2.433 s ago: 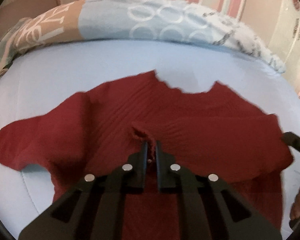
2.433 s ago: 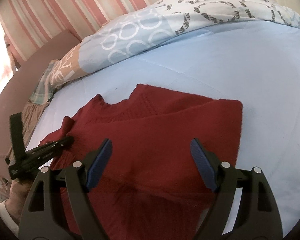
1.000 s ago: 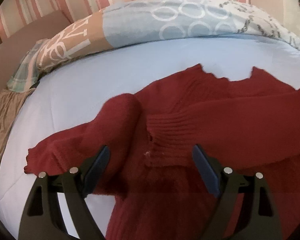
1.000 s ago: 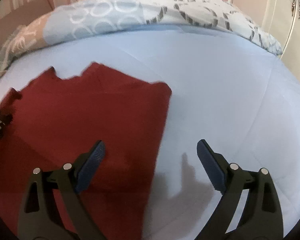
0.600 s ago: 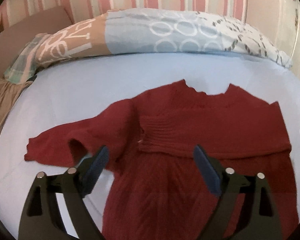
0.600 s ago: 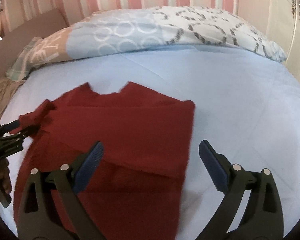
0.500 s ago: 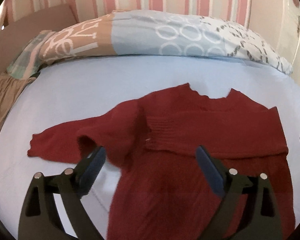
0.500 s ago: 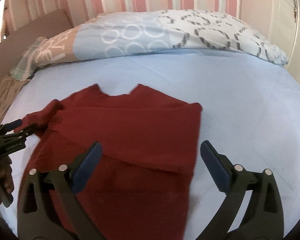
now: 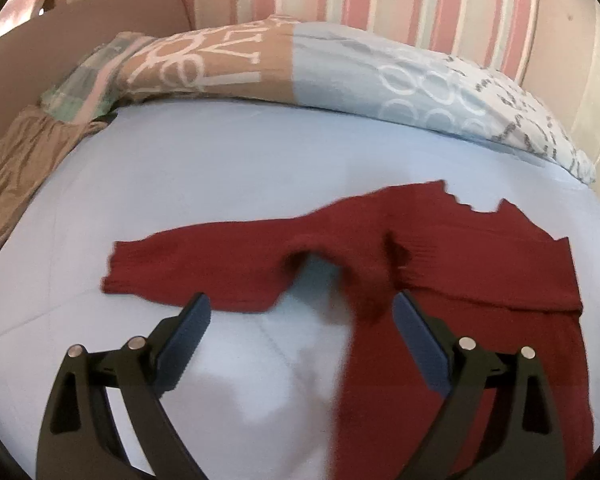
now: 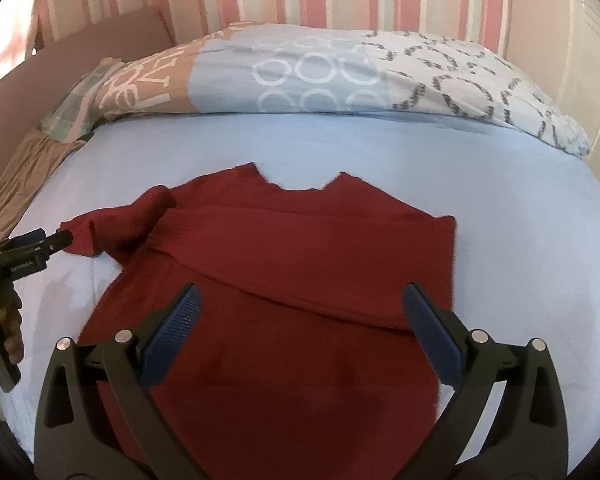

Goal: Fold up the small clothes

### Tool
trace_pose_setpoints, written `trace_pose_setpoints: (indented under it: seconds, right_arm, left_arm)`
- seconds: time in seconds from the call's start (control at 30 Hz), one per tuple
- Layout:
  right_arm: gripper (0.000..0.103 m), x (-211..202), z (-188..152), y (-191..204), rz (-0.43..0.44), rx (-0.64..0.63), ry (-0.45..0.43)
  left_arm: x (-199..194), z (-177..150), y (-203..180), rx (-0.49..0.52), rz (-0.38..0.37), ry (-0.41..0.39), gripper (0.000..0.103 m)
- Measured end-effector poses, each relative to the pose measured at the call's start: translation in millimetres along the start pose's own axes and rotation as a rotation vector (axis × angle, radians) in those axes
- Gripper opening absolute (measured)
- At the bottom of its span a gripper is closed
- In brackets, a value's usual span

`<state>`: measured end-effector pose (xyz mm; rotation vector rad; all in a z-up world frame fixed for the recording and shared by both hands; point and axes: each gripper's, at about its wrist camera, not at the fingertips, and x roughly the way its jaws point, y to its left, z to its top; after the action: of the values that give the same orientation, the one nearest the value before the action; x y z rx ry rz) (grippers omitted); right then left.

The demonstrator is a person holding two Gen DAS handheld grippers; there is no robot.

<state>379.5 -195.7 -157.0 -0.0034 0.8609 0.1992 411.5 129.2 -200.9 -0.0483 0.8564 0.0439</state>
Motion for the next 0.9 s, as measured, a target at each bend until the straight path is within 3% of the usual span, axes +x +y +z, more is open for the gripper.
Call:
trace_pose_setpoints:
  seconds: [0.27,0.4,0.5,0.6,0.9]
  right_arm:
    - [0.100,11.1,-0.9,30.7,0.028,-0.050,0.024]
    - [0.100,11.6,-1.1,28.0,0.007,-0.064,0.031]
    - [0.100,15.6,1.2,18.6,-0.015,-0.044,0.044]
    - [0.099,17.5,2.8,12.8,-0.026,-0.035,0.047]
    - [0.099,26.3,1.1,2.8,-0.048,-0.036,0.070]
  left_arm:
    - [10.2,-3.6,77.9,-0.026,0.055,-0.005,0.093]
    - [26.6,-5.6,118.9,-0.104,0.072,0.019,0.092]
    - [40.8,-6.3,136.7,-0.139,0.083,0.037,0.091]
    - [57.6,-7.7,152.0,-0.172,0.073,0.069,0.074]
    - [95.3,-13.1,169.5,-0.213,0.047,0.125,0.072]
